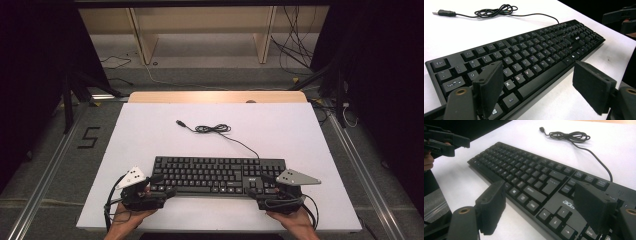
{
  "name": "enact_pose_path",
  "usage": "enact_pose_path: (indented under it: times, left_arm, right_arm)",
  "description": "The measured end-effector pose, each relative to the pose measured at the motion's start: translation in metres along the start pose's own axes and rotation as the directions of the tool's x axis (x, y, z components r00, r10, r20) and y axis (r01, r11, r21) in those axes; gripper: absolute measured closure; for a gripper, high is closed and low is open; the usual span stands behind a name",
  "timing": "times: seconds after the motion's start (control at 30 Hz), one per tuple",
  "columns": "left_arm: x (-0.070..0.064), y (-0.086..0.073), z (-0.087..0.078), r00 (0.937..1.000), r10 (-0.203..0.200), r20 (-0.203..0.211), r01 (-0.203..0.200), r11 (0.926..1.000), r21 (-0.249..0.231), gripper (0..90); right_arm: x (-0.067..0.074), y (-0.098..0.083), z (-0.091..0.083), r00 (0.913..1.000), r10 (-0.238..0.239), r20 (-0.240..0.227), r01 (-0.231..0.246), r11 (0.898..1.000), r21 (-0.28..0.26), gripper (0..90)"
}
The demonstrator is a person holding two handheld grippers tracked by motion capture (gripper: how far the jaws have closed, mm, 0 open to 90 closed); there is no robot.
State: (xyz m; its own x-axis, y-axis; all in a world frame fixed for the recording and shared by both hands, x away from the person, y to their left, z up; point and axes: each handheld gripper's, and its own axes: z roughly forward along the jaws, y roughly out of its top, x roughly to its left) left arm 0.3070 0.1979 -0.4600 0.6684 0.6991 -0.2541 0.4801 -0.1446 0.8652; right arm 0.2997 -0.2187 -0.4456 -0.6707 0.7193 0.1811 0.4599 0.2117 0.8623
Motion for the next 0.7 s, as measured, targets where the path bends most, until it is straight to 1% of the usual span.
enact_pose_path:
  times: [0.7]
  left_arm:
    - [0.0000,0.0001,0.0001,1.0000,0.001,-0.002,-0.001,1.0000,0.001,24.4]
  right_arm:
    - [0.0006,0.0004,0.0027,1.0000,-0.003,0.000,0.003,1.000,0.005,27.2]
